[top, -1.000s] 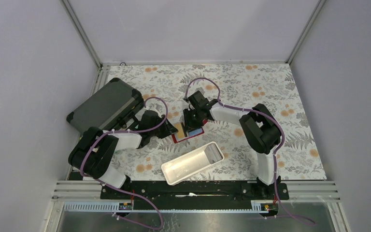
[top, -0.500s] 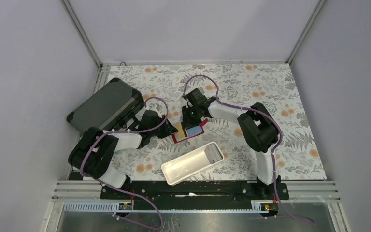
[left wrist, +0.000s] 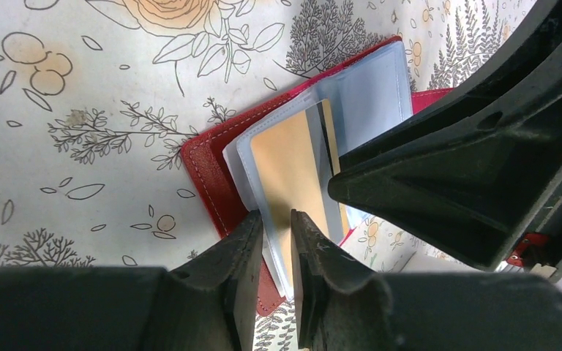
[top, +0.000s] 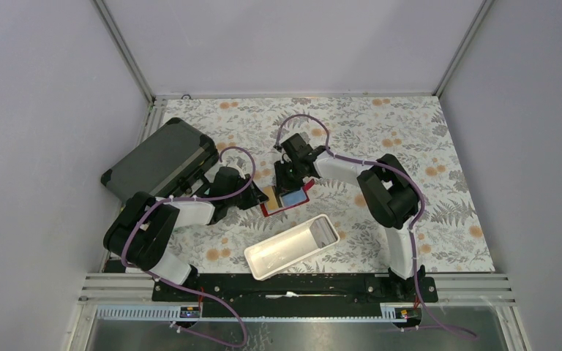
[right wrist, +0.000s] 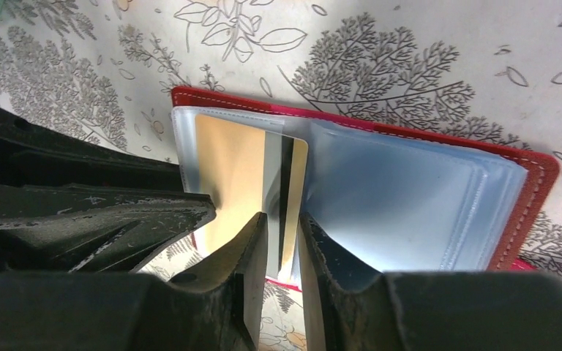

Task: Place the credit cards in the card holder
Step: Insert the credit card into the card holder.

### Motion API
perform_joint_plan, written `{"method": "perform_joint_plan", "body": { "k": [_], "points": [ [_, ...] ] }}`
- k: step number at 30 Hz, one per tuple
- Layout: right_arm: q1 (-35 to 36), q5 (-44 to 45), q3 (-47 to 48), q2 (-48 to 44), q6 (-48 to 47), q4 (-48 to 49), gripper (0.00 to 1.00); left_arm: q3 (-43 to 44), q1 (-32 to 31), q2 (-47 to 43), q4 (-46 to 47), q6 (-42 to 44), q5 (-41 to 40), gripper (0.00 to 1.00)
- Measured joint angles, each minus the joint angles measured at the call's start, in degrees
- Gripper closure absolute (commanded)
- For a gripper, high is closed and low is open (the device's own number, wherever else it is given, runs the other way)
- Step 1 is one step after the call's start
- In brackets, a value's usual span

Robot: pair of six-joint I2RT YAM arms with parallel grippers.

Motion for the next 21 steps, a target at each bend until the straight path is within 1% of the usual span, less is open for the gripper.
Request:
{"method": "perform_joint_plan", "body": {
  "k": [5, 11, 17, 18, 21],
  "points": [
    [-0.02, -2.64, 0.0, 0.02, -0.92, 0.48, 0.73, 0.02, 0.02, 0.04, -0.02, 0.42, 0.26, 0.76],
    [-0.04, -4.35, 0.0, 0.55, -2.47, 0.44, 0.73, 0.15, 0.04, 0.2, -0.07, 0.7, 0.57, 0.76],
    [-0.04, -4.35, 0.0, 0.74, -3.04, 0.48, 0.7, 0.42, 0.13, 0.5, -0.15, 0.79, 0.76, 0.75],
    [-0.04, -4.31, 0.0, 0.74, -3.06, 0.48, 0.7, 0.42, 0.13, 0.5, -0.15, 0.81, 0.74, 0.74],
    [-0.02, -4.24, -0.07, 0.59, -3.04, 0.61, 0.65, 0.42, 0.11, 0.31, -0.26, 0.83, 0.57, 0.66]
  ]
}}
